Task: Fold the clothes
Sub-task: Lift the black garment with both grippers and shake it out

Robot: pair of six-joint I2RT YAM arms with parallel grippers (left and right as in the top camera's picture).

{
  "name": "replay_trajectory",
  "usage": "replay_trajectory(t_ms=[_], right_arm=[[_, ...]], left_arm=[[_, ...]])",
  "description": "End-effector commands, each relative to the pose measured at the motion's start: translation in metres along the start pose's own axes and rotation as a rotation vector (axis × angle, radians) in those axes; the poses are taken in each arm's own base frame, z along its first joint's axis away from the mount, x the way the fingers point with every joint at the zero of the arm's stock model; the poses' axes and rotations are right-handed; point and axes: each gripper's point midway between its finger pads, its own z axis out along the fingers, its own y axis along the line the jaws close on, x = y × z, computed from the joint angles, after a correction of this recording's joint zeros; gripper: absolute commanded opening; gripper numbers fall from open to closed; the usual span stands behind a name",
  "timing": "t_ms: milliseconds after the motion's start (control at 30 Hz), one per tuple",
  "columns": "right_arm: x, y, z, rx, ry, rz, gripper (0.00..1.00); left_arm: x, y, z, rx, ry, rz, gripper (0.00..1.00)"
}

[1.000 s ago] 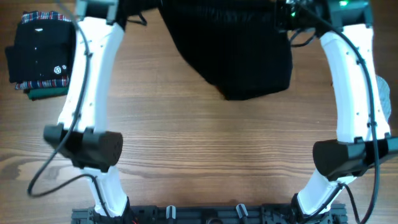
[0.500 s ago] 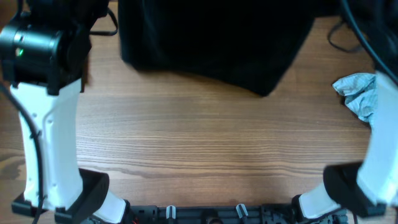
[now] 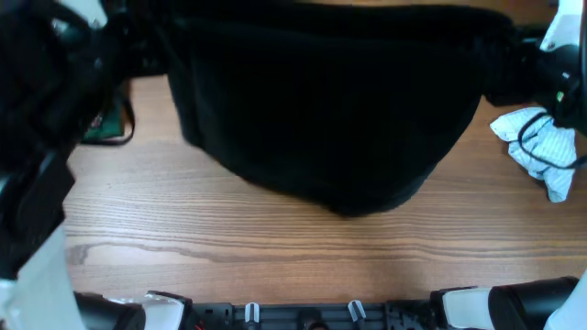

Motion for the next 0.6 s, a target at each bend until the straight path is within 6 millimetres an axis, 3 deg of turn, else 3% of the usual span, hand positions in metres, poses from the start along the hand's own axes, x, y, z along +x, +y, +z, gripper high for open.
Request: replay_trajectory(t_ms=[0,300,567], right_arm=[[0.0,-0.05,-0.036,0.263,-0.063,0.041,0.04],[0.001,-0.046,-0.028,0.231,-0.044,0.043,0.04],[0.0,-0.057,-0.01,0.274,-0.008,0.017,0.04]], left_arm=[[-0.021,0.062,-0.039,-0.311,-0.13,-0.013,0.04],[0.004,0.068,-0.015,-0.338,-0.003,-0.021,0.04],[-0.008,0.078,0.014,-0.403,-0.035,-0.007,0.04]])
